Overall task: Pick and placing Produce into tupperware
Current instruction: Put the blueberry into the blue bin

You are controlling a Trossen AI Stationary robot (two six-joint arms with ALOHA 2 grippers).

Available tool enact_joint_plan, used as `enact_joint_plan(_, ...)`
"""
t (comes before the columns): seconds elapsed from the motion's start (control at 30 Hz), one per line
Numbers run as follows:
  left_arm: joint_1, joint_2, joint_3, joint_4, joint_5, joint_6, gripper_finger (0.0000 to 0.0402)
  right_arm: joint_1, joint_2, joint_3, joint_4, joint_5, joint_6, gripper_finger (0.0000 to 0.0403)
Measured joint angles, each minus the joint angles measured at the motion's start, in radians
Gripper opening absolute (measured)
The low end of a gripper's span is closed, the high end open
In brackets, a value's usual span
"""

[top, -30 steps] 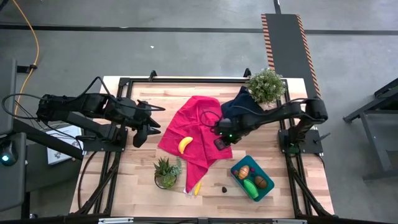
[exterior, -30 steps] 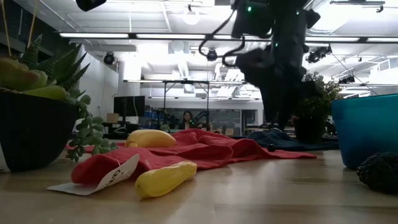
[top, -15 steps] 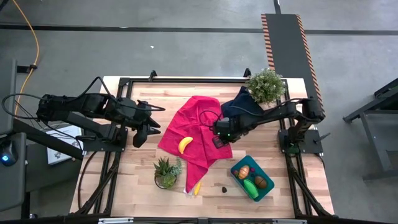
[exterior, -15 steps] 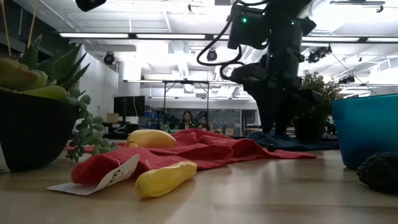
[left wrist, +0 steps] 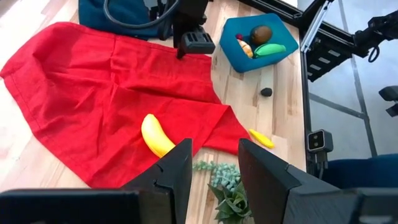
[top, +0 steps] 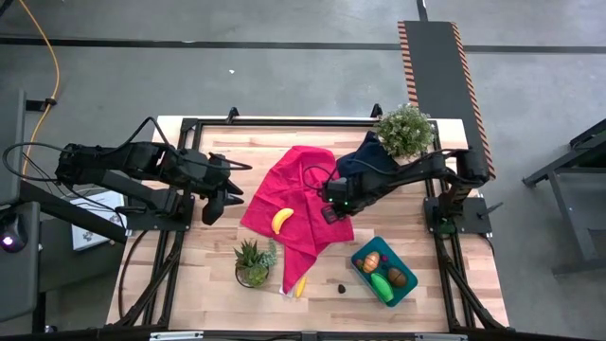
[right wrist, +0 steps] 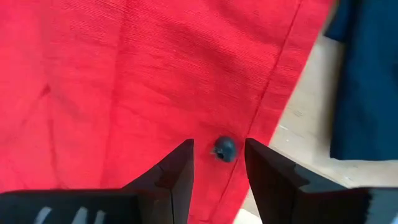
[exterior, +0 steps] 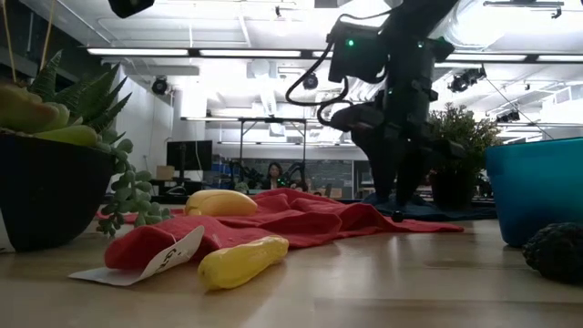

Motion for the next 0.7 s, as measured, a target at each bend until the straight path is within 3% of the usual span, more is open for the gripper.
enact_joint_plan(0.3, 0.0, 0.0, 0.0, -0.005, 0.0, 0.003, 0.0117, -0.002, 0.01, 0.0, -0.023, -0.004, 0.007, 0.0132)
enact_joint_plan(0.7, 0.0, 0.0, 0.0, -0.005, -0.001, 0.011, 0.0117, -0.002, 0.01, 0.0, -0.013, -0.019, 0.005, 0.0092)
